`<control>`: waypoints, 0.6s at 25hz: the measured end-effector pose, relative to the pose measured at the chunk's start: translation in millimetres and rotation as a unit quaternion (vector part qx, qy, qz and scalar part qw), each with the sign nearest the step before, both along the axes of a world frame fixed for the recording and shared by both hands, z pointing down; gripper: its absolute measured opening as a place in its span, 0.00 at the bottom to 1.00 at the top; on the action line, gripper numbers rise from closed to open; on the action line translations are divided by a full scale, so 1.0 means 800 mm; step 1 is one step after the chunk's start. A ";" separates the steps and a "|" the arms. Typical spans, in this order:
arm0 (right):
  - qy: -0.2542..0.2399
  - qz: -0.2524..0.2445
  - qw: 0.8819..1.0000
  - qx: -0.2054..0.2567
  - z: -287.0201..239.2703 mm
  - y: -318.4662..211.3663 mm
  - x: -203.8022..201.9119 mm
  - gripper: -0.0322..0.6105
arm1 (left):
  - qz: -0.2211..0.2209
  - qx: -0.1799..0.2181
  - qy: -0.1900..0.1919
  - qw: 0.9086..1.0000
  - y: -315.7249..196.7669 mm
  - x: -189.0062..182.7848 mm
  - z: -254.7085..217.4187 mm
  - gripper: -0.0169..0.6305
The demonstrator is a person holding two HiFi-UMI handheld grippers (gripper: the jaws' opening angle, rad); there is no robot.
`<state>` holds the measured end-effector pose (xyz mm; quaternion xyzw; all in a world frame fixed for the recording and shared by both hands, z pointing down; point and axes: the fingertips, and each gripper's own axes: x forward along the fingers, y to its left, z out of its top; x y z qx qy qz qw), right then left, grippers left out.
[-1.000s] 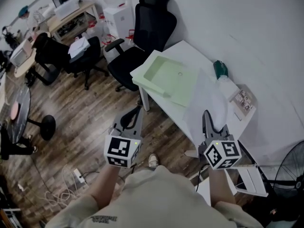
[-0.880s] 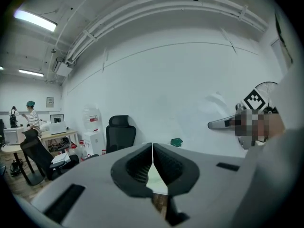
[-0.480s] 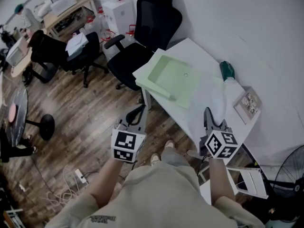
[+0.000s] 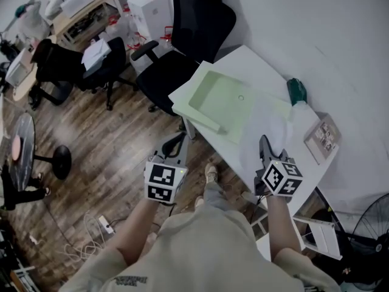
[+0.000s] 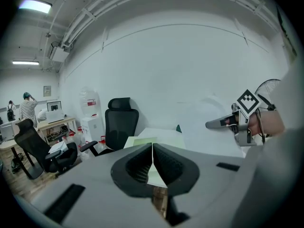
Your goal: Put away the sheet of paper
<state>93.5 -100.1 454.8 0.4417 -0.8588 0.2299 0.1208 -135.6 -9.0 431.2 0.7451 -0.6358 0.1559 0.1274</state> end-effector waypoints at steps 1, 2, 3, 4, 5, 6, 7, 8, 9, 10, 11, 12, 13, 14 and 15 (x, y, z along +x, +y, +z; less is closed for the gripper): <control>-0.003 0.000 1.000 -0.004 0.004 -0.009 -0.003 0.09 | 0.000 -0.003 -0.001 1.000 -0.008 -0.002 0.004 0.06; -0.006 0.000 1.000 -0.009 0.008 -0.017 -0.006 0.09 | -0.001 -0.006 -0.001 1.000 -0.015 -0.004 0.009 0.06; -0.009 0.000 1.000 -0.015 0.013 -0.025 -0.009 0.09 | -0.001 -0.010 0.000 1.000 -0.023 -0.007 0.012 0.06; -0.012 0.000 1.000 -0.021 0.018 -0.034 -0.012 0.09 | -0.001 -0.013 0.001 1.000 -0.031 -0.009 0.016 0.06; -0.014 0.001 1.000 -0.026 0.023 -0.044 -0.013 0.09 | -0.002 -0.017 0.001 1.000 -0.039 -0.009 0.019 0.06; -0.015 0.001 0.999 -0.032 0.027 -0.054 -0.014 0.09 | -0.001 -0.021 0.002 1.000 -0.048 -0.010 0.023 0.06; -0.016 0.001 0.999 -0.036 0.032 -0.064 -0.015 0.09 | -0.001 -0.024 0.002 1.000 -0.057 -0.010 0.027 0.06; -0.018 0.001 0.999 -0.041 0.037 -0.075 -0.016 0.09 | -0.001 -0.027 0.001 1.000 -0.066 -0.010 0.030 0.06; -0.020 0.001 0.999 -0.047 0.043 -0.085 -0.018 0.09 | -0.001 -0.031 0.000 1.000 -0.075 -0.011 0.034 0.06; -0.024 0.001 0.998 -0.055 0.049 -0.095 -0.021 0.09 | -0.002 -0.034 -0.002 0.999 -0.084 -0.014 0.037 0.06; -0.031 0.002 0.997 -0.065 0.056 -0.105 -0.024 0.09 | -0.003 -0.038 -0.003 0.999 -0.093 -0.016 0.041 0.06; -0.037 0.003 0.996 -0.076 0.064 -0.114 -0.027 0.09 | -0.004 -0.043 -0.003 0.999 -0.101 -0.019 0.046 0.06; -0.040 0.004 0.996 -0.085 0.072 -0.124 -0.029 0.09 | -0.004 -0.047 -0.003 0.999 -0.110 -0.021 0.052 0.06; -0.041 0.005 0.995 -0.092 0.080 -0.134 -0.031 0.09 | -0.004 -0.052 -0.003 0.999 -0.118 -0.023 0.059 0.06; -0.041 0.006 0.994 -0.099 0.089 -0.144 -0.032 0.09 | -0.005 -0.059 -0.002 0.998 -0.126 -0.025 0.066 0.06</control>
